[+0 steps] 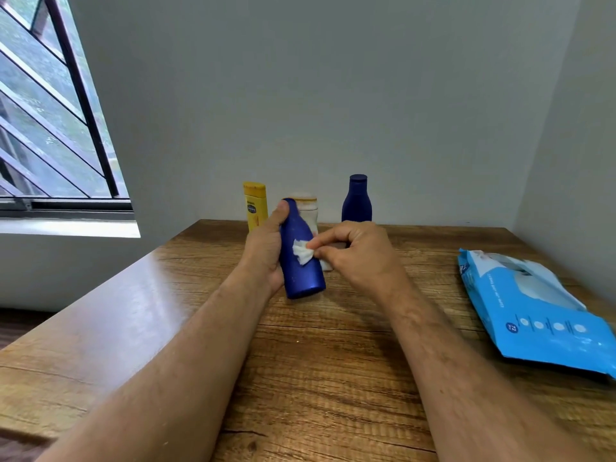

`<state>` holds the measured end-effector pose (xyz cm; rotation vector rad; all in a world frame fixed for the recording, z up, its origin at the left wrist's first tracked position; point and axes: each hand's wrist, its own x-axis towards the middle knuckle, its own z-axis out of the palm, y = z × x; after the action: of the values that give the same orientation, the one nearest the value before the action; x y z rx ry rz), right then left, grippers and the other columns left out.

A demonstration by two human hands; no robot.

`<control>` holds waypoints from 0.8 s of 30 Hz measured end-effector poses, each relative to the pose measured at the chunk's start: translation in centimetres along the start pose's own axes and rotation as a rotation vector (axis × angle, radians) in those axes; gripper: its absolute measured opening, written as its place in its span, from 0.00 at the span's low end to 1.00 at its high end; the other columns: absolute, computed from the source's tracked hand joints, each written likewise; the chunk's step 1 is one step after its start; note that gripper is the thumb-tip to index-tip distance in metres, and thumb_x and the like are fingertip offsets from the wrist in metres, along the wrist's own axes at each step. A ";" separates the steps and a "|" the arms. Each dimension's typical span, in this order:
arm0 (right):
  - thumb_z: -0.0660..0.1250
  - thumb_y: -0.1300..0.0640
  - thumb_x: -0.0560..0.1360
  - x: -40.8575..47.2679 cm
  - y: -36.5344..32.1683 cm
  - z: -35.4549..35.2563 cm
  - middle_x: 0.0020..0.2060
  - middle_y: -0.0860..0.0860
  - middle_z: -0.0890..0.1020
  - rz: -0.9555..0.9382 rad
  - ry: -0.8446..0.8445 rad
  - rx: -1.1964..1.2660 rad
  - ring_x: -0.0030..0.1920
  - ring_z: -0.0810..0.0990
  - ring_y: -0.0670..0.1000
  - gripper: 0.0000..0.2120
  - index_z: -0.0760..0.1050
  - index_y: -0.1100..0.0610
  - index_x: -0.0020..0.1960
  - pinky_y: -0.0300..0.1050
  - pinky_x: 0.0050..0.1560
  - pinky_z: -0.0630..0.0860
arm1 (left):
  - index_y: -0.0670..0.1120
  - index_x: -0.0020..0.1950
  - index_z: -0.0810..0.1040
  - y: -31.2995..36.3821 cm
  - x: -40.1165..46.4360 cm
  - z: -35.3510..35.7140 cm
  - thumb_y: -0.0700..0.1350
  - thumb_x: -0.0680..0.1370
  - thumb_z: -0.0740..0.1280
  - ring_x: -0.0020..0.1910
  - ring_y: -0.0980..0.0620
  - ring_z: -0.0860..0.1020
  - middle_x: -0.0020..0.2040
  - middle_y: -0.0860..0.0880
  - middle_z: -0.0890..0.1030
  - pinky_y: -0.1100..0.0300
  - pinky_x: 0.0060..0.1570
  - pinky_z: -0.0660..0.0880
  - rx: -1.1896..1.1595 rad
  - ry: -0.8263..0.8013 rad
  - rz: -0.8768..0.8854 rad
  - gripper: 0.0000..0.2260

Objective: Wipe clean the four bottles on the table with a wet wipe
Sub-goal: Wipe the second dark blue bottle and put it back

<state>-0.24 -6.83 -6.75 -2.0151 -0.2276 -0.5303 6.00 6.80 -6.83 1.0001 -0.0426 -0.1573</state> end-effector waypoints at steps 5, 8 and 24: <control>0.75 0.62 0.72 -0.1 0.0 0.1 0.42 0.41 0.83 0.011 -0.124 -0.138 0.45 0.77 0.30 0.07 0.87 0.51 0.45 0.20 0.38 0.69 | 0.42 0.64 0.77 0.6 0.7 -0.9 0.55 0.78 0.70 0.45 0.45 0.84 0.51 0.41 0.85 0.50 0.39 0.82 -0.043 0.143 0.055 0.21; 0.74 0.60 0.73 -0.1 0.0 0.2 0.44 0.39 0.82 -0.005 -0.106 -0.177 0.45 0.78 0.34 0.07 0.86 0.49 0.46 0.22 0.38 0.71 | 0.40 0.65 0.76 0.2 0.3 -0.5 0.54 0.78 0.71 0.41 0.45 0.84 0.50 0.41 0.84 0.49 0.40 0.83 -0.022 0.075 0.029 0.22; 0.74 0.59 0.73 -0.2 0.3 0.2 0.47 0.41 0.82 -0.038 -0.001 -0.161 0.47 0.79 0.38 0.06 0.85 0.48 0.46 0.28 0.47 0.73 | 0.40 0.52 0.79 -0.5 -0.1 0.4 0.45 0.81 0.64 0.38 0.47 0.80 0.42 0.44 0.83 0.53 0.45 0.78 -0.025 -0.104 -0.036 0.09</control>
<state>-0.24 -6.75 -7.15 -2.1704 -0.2298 -0.5876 5.81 6.20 -7.02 0.9678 -0.1173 -0.2423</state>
